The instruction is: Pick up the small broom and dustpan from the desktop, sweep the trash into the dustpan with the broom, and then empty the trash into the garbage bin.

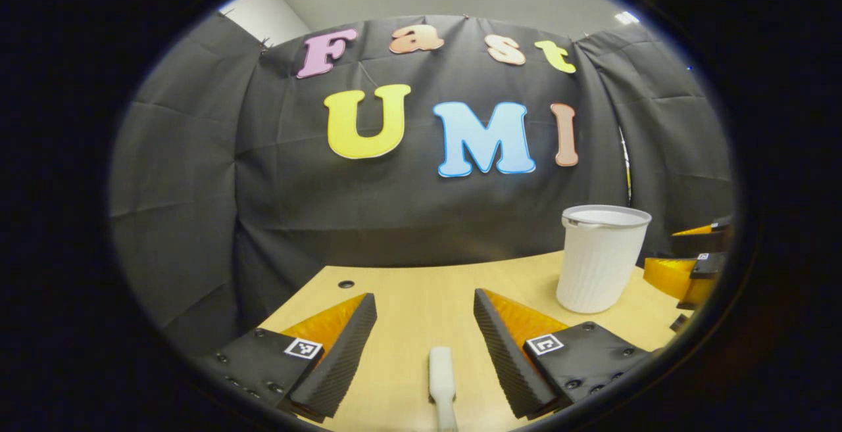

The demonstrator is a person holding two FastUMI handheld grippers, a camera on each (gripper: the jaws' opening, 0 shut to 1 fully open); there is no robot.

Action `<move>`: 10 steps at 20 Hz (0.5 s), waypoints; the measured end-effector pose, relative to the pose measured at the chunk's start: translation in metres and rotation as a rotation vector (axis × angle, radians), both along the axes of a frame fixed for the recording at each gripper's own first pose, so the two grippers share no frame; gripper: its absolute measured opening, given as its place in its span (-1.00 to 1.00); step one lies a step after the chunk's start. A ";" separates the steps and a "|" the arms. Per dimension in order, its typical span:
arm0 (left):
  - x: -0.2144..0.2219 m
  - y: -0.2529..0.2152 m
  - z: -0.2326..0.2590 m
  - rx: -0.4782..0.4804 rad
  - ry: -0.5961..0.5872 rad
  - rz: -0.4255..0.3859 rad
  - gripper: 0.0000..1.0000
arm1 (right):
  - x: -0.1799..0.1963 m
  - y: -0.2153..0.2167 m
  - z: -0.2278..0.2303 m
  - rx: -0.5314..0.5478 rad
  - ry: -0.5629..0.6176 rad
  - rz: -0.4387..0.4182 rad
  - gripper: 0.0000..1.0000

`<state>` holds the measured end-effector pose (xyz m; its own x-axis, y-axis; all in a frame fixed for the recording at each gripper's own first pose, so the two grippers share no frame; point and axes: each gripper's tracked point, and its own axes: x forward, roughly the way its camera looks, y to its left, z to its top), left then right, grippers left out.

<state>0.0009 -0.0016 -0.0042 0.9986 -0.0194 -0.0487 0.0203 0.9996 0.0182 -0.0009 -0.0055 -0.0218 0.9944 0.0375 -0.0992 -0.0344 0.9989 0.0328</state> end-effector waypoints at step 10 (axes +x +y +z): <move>0.019 -0.013 -0.100 0.020 0.282 -0.087 1.00 | -0.002 0.024 -0.072 0.005 0.256 0.048 0.94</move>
<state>0.0196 -0.0142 -0.1045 0.9402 -0.1002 -0.3255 0.1126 0.9934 0.0195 -0.0033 0.0184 -0.0935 0.9340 0.0852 -0.3471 -0.0717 0.9961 0.0514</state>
